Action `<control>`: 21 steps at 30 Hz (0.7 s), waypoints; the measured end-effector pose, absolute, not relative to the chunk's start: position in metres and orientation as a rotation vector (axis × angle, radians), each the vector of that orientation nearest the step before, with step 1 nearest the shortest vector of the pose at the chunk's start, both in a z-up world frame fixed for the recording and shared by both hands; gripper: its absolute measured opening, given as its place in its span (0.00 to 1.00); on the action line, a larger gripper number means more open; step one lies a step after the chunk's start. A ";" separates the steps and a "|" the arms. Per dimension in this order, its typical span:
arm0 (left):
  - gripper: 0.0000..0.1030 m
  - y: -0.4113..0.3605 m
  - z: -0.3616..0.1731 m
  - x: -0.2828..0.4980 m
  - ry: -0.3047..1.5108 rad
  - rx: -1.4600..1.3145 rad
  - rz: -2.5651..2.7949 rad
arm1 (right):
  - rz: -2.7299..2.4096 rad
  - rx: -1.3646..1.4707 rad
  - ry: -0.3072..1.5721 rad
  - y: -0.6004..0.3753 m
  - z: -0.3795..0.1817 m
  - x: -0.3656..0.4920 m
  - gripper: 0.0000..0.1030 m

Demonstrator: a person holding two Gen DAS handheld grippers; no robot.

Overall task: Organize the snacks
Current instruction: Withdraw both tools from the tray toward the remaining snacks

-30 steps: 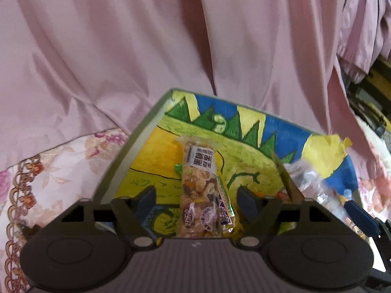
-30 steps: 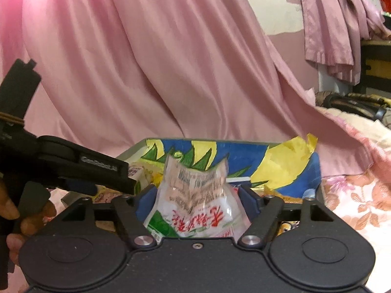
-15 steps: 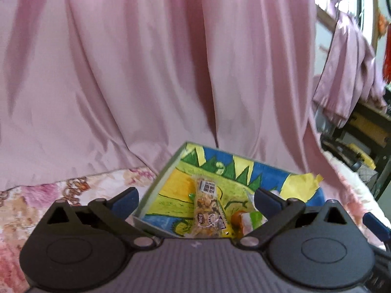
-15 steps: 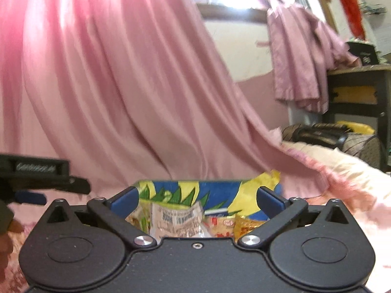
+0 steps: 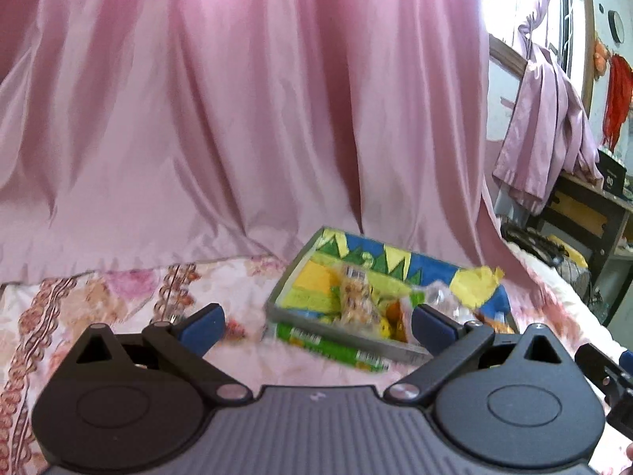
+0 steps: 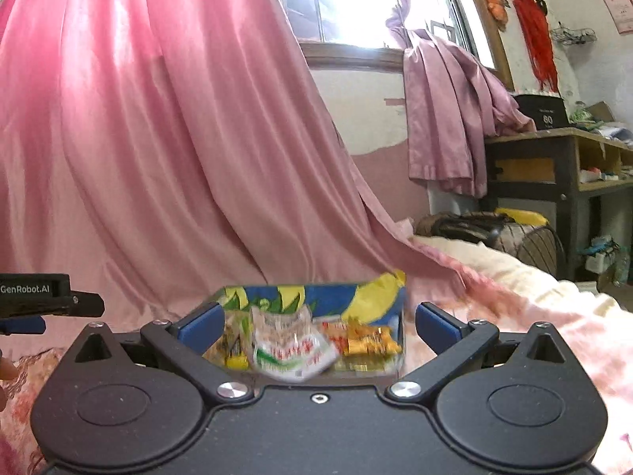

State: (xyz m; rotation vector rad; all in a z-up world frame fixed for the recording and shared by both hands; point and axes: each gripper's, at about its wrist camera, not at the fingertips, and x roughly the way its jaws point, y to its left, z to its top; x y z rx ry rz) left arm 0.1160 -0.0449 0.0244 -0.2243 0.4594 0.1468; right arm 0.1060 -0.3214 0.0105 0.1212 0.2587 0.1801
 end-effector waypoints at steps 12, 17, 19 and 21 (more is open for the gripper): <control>0.99 -0.032 -0.001 0.069 0.529 -0.179 0.107 | 0.197 0.098 0.360 -0.305 -0.001 0.063 0.99; 1.00 -0.022 -0.014 0.058 0.569 -0.189 0.138 | 0.240 0.069 0.402 -0.294 -0.011 0.056 0.99; 1.00 -0.018 -0.019 0.057 0.593 -0.196 0.151 | 0.257 0.050 0.417 -0.287 -0.014 0.056 0.99; 1.00 -0.016 -0.024 0.056 0.621 -0.200 0.159 | 0.272 0.039 0.429 -0.283 -0.017 0.056 0.99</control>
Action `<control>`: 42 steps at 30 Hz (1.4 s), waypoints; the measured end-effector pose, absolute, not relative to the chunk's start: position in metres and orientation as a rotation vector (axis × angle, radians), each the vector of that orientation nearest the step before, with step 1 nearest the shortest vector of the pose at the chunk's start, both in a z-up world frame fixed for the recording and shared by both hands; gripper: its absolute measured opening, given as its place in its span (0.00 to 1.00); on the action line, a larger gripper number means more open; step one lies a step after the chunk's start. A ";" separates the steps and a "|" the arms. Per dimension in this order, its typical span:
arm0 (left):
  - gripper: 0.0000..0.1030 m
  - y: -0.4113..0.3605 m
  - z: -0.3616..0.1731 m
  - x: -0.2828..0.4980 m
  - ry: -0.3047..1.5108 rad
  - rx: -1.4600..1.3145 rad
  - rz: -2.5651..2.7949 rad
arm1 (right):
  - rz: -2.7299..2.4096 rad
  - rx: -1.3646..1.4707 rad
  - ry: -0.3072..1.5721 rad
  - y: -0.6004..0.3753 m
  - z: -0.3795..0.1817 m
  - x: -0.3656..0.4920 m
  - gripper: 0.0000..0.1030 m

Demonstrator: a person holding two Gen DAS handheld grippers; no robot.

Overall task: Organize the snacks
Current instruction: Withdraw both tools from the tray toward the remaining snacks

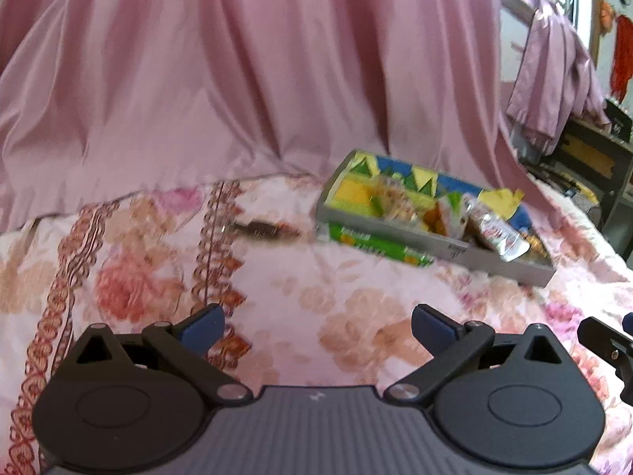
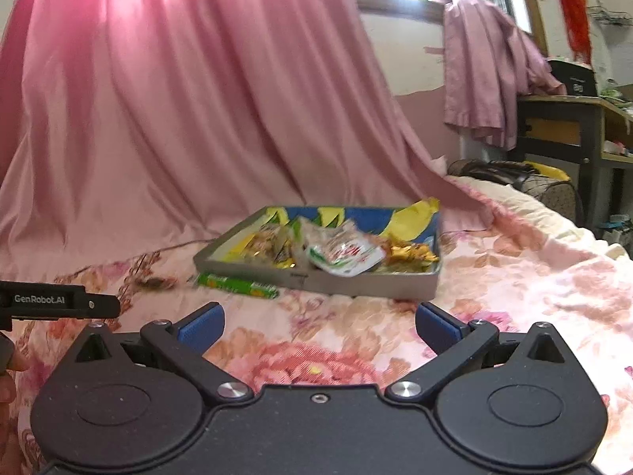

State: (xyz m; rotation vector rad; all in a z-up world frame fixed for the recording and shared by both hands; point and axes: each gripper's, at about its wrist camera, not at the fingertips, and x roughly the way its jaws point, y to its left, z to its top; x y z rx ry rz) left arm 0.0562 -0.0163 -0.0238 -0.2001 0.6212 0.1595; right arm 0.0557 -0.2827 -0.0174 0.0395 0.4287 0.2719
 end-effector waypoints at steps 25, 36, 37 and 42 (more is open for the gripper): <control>1.00 -0.016 -0.037 0.055 0.670 -0.149 0.198 | 0.323 0.057 0.601 -0.272 -0.042 0.077 0.99; 1.00 -0.012 -0.038 0.059 0.664 -0.153 0.235 | 0.354 0.064 0.621 -0.265 -0.046 0.090 0.99; 1.00 -0.012 -0.039 0.059 0.664 -0.154 0.240 | 0.356 0.058 0.624 -0.264 -0.047 0.091 0.99; 0.99 -0.010 -0.041 0.062 0.666 -0.164 0.258 | 0.345 0.054 0.632 -0.263 -0.049 0.099 0.99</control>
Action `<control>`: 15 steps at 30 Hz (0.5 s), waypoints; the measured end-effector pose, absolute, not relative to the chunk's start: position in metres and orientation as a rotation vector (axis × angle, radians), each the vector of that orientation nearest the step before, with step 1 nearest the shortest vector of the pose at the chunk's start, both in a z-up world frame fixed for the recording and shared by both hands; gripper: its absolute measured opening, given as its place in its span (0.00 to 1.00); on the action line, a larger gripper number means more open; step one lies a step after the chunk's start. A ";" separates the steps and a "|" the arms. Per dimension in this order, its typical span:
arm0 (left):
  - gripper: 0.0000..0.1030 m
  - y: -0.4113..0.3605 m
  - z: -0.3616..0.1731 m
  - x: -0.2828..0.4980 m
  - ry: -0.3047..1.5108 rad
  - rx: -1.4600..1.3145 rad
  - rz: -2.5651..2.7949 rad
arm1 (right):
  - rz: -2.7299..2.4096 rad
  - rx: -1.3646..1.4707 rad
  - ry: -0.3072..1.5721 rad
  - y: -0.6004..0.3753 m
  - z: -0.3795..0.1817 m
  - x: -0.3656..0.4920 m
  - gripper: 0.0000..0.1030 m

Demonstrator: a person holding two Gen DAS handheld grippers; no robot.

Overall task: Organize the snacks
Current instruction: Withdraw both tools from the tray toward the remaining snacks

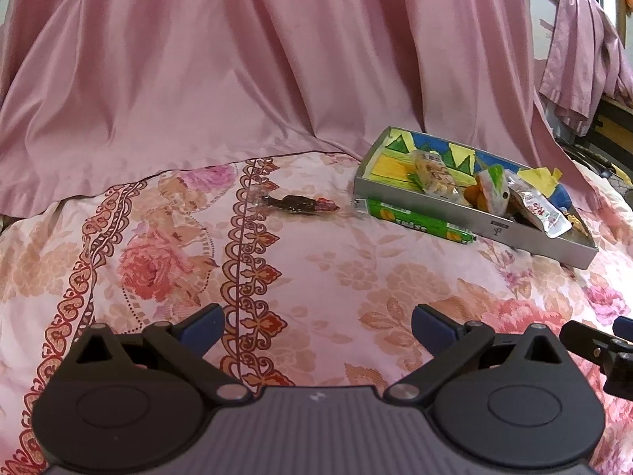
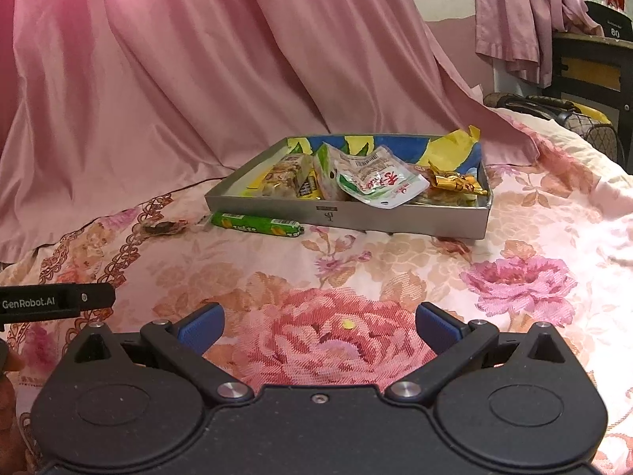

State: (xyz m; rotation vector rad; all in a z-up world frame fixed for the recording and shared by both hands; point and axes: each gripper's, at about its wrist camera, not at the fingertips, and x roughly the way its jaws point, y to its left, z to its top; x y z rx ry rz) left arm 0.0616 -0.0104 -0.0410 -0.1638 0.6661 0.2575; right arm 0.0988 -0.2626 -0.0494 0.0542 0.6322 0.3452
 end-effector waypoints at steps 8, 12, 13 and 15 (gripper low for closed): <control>0.99 -0.013 -0.042 0.071 0.673 -0.155 0.276 | 0.343 0.071 0.644 -0.262 -0.052 0.110 0.99; 1.00 -0.010 -0.038 0.082 0.665 -0.153 0.299 | 0.344 0.082 0.647 -0.260 -0.052 0.118 0.99; 1.00 -0.008 -0.038 0.085 0.670 -0.154 0.306 | 0.347 0.083 0.646 -0.259 -0.052 0.120 0.99; 1.00 -0.005 -0.038 0.092 0.677 -0.153 0.322 | 0.358 0.081 0.641 -0.256 -0.052 0.126 0.99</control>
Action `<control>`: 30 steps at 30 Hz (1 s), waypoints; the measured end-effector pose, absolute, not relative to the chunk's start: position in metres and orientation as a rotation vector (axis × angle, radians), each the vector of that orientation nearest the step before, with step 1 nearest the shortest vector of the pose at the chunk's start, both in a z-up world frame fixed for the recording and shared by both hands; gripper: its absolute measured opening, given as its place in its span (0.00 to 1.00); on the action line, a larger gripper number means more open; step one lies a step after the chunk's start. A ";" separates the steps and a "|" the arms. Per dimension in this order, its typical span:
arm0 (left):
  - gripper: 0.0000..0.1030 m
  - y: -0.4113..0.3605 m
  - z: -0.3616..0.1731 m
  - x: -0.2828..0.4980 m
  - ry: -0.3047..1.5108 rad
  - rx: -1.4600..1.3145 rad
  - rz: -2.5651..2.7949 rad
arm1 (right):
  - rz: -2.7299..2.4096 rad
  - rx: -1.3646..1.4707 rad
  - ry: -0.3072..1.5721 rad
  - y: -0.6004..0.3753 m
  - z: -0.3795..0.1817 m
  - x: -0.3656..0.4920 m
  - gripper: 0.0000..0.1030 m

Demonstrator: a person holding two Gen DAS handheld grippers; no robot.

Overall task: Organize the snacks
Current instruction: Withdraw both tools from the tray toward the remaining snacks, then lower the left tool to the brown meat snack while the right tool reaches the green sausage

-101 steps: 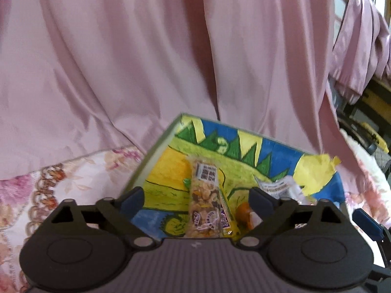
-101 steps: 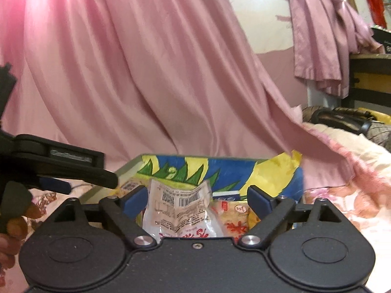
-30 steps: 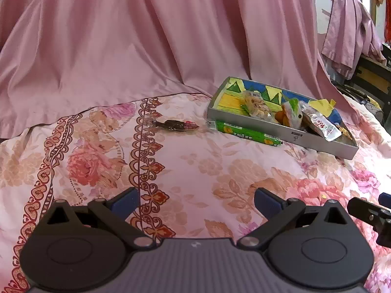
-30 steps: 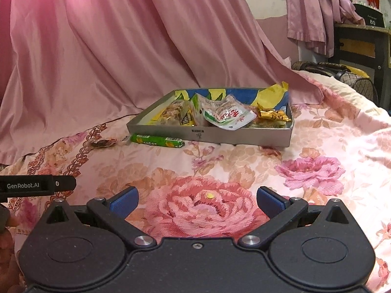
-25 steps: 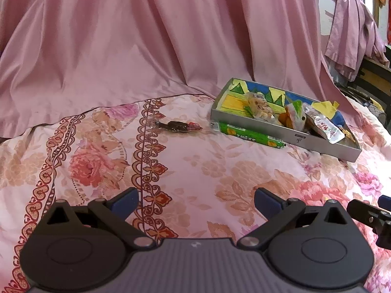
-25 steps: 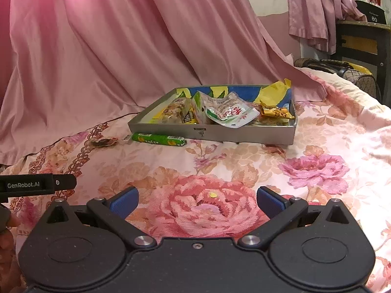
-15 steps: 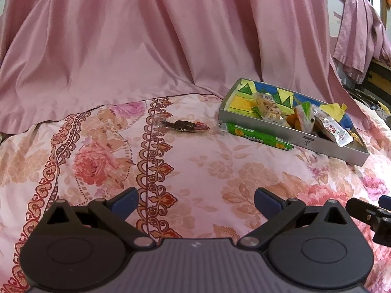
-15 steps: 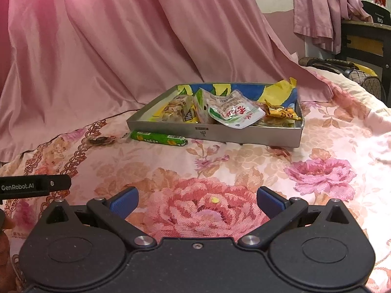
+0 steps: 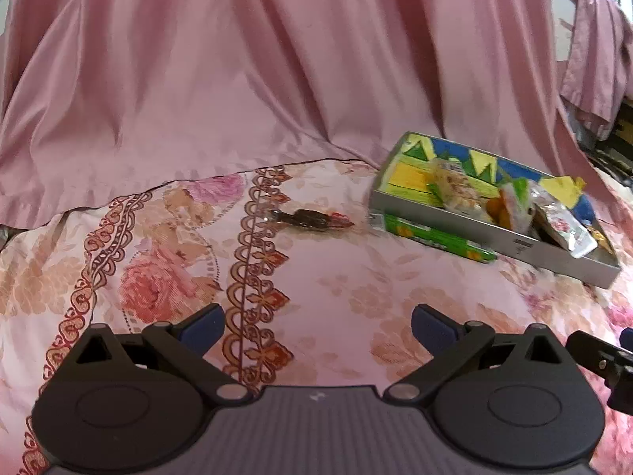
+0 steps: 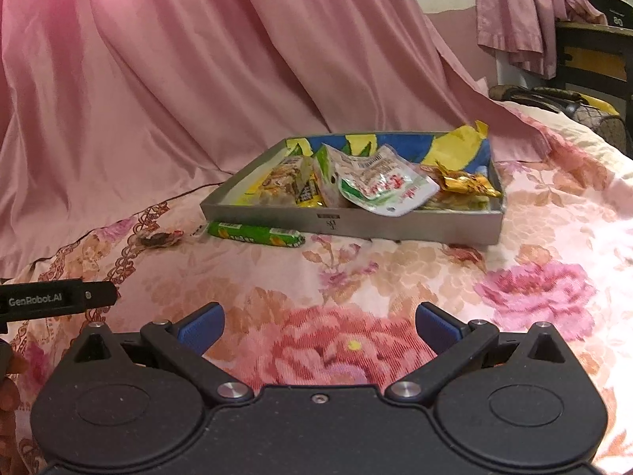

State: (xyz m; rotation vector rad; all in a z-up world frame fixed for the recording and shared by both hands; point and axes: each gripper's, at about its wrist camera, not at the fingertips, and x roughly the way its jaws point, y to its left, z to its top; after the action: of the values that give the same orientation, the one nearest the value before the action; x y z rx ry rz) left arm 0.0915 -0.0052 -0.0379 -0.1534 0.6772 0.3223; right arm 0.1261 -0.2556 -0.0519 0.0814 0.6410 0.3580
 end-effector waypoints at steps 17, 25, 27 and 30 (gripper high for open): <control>1.00 0.018 -0.035 0.149 0.705 -0.084 0.393 | 0.418 0.087 0.655 -0.230 -0.071 0.189 0.99; 1.00 0.027 -0.041 0.185 0.711 0.053 0.274 | 0.546 0.053 0.653 -0.222 -0.083 0.231 0.99; 1.00 0.029 -0.044 0.199 0.725 0.123 0.202 | 0.586 0.055 0.664 -0.222 -0.087 0.241 0.99; 1.00 0.033 -0.051 0.219 0.753 0.243 0.098 | 0.629 0.074 0.686 -0.222 -0.093 0.256 0.99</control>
State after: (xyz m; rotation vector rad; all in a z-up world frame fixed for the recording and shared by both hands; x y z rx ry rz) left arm 0.2189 0.0326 -0.0510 0.2431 0.7527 0.0983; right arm 0.2555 -0.2222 -0.0928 0.0739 0.6859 0.6285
